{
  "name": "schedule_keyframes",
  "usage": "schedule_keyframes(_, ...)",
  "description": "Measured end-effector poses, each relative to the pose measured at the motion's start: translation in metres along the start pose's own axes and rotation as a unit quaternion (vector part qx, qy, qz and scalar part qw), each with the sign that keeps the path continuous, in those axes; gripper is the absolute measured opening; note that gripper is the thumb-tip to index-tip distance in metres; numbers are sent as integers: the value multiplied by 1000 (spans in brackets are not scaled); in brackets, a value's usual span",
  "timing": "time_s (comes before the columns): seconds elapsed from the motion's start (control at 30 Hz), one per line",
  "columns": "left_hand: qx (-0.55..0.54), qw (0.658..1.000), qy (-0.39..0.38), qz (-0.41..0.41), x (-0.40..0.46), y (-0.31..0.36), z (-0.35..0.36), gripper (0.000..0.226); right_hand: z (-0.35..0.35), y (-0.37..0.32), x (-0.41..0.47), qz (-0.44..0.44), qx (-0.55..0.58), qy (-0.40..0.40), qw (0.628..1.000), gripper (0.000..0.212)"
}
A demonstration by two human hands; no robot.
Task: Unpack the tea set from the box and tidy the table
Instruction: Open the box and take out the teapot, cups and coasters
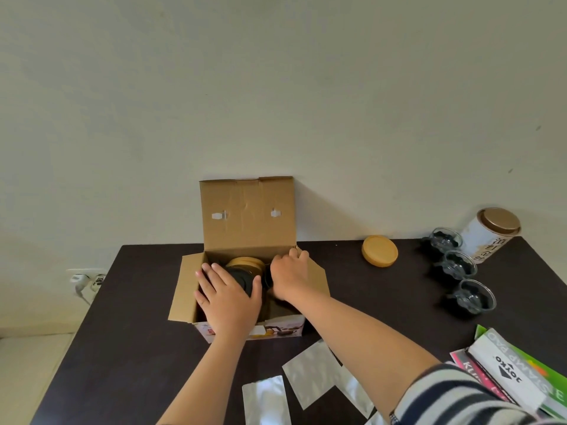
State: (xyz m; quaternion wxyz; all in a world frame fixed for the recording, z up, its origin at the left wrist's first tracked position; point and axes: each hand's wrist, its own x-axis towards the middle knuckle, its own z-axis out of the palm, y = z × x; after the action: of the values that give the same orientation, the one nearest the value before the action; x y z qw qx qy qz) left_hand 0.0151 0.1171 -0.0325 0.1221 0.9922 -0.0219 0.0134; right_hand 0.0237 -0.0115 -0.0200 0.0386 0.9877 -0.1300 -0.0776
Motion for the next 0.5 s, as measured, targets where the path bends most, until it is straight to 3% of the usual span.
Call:
schedule_keyframes(0.17, -6, 1000, -2, -3, 0, 1, 0, 97, 1, 3, -1, 1, 65, 53, 996, 50)
schedule_keyframes(0.33, -2, 1000, -7, -5, 0, 1, -3, 96, 1, 7, -11, 3, 165, 163, 973, 60)
schedule_keyframes(0.4, -1, 1000, -6, -4, 1, 1, -4, 96, -3, 15, -20, 0, 259, 211, 942, 60)
schedule_keyframes(0.5, 1, 1000, -4, -3, 1, 0, -4, 96, -13, 36, -40, 3, 418, 275, 866, 61)
